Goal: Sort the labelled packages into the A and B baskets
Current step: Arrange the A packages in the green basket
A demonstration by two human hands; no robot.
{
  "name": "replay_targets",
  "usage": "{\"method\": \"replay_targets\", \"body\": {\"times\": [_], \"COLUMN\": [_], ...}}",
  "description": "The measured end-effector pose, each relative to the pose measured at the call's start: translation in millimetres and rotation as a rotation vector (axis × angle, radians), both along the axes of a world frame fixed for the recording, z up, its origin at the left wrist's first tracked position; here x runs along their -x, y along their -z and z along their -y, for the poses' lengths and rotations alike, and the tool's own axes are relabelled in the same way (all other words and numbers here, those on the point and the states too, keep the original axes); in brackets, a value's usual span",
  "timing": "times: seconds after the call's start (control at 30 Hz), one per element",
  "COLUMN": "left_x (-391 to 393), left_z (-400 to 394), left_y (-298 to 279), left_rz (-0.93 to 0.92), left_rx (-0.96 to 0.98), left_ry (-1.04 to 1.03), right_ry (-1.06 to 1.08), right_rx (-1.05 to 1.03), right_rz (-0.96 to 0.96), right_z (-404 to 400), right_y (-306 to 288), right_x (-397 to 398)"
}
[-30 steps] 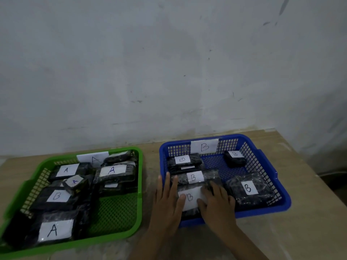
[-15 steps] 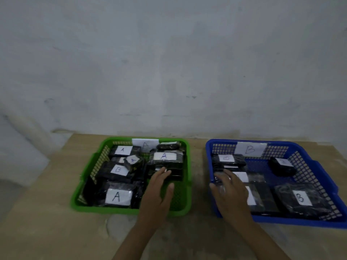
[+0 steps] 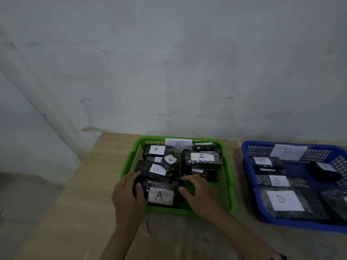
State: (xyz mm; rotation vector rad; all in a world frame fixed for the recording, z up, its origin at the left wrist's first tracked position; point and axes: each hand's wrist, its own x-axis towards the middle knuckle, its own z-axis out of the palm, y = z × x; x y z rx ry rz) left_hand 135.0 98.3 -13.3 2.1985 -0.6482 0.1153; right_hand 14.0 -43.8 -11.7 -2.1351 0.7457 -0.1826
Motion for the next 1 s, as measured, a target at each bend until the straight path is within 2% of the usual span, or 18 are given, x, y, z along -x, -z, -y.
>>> {"method": "replay_targets", "body": {"times": [0.13, 0.23, 0.33, 0.5, 0.57, 0.67, 0.77, 0.87, 1.0], "left_x": [-20, -31, -34, -41, -43, -44, -46, -45, -39], "left_z": [-17, -18, -15, -17, -16, -12, -8, -6, 3], "left_y": [1, 8, 13, 13, 12, 13, 17, 21, 24], "left_rz": [-0.141, -0.237, -0.254, -0.228, -0.24, -0.267, -0.203, -0.129, 0.036], "left_rx": [-0.021, -0.09, -0.1, -0.111, -0.113, -0.14, -0.172, -0.239, -0.273], "left_ry": [-0.027, 0.047, 0.134, 0.156, 0.182, 0.243, 0.272, 0.276, 0.299], "right_ry": [0.014, -0.009, -0.088, -0.151, -0.122, 0.03, 0.1, 0.077, 0.078], "right_rx": [-0.003, 0.059, 0.216, 0.23, 0.273, 0.303, 0.261, 0.248, 0.084], "right_rz": [-0.001, -0.052, -0.101, -0.083, -0.127, -0.132, -0.208, -0.26, -0.131], "right_z": [-15, -21, -29, -51, -52, -45, -36, -30, -27], "right_y": [10, 18, 23, 19, 20, 22, 24, 31, 30], "right_x": [-21, -30, -40, -62, -71, -69, -52, -39, -31]}}
